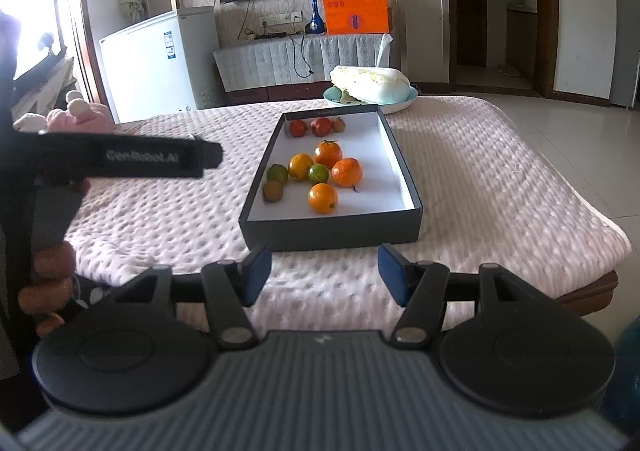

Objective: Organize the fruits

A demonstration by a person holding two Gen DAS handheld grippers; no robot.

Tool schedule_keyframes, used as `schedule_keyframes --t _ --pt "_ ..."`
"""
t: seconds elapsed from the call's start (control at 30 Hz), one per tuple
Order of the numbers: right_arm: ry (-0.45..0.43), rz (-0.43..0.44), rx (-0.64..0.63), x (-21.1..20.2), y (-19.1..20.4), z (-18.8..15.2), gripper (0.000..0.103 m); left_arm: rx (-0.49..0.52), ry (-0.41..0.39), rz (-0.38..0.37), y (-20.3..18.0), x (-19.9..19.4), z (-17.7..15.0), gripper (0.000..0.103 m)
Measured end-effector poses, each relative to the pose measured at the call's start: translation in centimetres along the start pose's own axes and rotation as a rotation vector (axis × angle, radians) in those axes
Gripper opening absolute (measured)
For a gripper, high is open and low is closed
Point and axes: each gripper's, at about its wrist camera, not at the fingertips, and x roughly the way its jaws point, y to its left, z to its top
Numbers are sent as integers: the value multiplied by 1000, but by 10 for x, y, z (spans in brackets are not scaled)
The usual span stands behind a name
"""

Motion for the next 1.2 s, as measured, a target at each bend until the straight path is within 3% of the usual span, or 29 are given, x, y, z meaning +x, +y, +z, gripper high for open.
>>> schedule_keyframes --t 0.43,1.2 --pt "-4 2 -4 3 4 1 61 1 5 -59 -13 -6 -4 101" --pt "14 -9 -7 10 3 -1 61 8 21 -58 -17 -1 -8 101"
